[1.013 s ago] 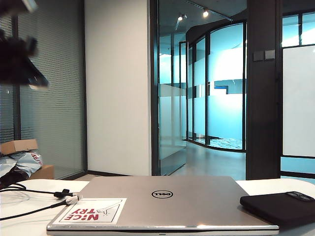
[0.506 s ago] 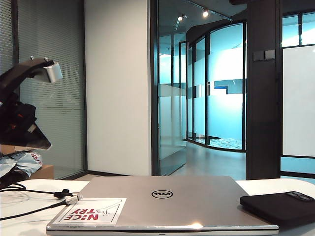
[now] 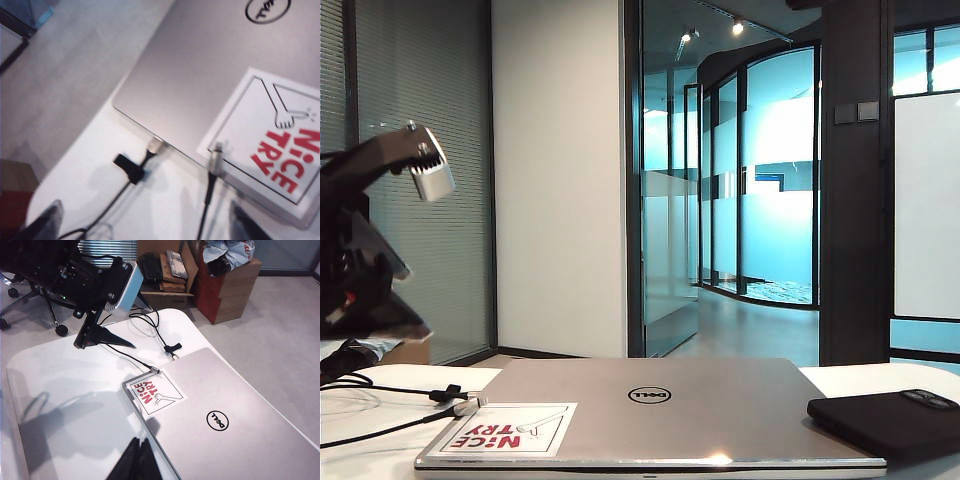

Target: Pick up the charging cable and the phone, plug the charging cable into the charging port on the phone, and finally place them back on the table.

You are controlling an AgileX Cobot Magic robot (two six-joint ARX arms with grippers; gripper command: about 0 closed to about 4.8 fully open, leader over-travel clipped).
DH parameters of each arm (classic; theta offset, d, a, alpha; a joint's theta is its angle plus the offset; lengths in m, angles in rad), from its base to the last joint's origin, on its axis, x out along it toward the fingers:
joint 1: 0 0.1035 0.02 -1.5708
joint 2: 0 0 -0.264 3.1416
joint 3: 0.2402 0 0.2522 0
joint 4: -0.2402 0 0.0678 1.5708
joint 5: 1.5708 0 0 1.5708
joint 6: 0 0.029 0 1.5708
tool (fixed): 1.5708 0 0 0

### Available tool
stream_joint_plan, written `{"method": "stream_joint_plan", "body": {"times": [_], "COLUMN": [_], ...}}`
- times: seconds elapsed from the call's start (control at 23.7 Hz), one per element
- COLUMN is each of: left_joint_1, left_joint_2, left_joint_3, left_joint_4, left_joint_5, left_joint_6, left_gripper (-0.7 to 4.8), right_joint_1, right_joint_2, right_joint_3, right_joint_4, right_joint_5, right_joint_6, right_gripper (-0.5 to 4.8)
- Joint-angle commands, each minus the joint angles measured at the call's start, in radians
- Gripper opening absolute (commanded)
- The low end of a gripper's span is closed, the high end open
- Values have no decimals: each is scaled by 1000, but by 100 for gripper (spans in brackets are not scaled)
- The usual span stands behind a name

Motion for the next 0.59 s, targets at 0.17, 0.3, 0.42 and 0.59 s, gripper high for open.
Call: {"method": "stream_joint_plan", "body": {"times": [0.17, 0.3, 0.42, 0.59], "left_joint_1": [1, 1, 1, 1], "left_joint_2": [116, 193, 251, 306], "left_joint_3": [2, 2, 2, 2], "left_joint_4": [94, 142, 180, 233], "left_joint_5": [2, 2, 2, 2], "left_joint_6": [11, 11, 12, 13], "left_gripper": [422, 421, 421, 421], "right_joint_1": [0, 0, 0, 0], "right_joint_2": [-3, -3, -3, -4], "right_joint_3": [6, 6, 6, 6], "right_joint_4": [18, 17, 18, 18], "right_joint_5": [0, 0, 0, 0], "right_joint_6": [-3, -3, -3, -3], "right_gripper": [-6, -6, -6, -6]}}
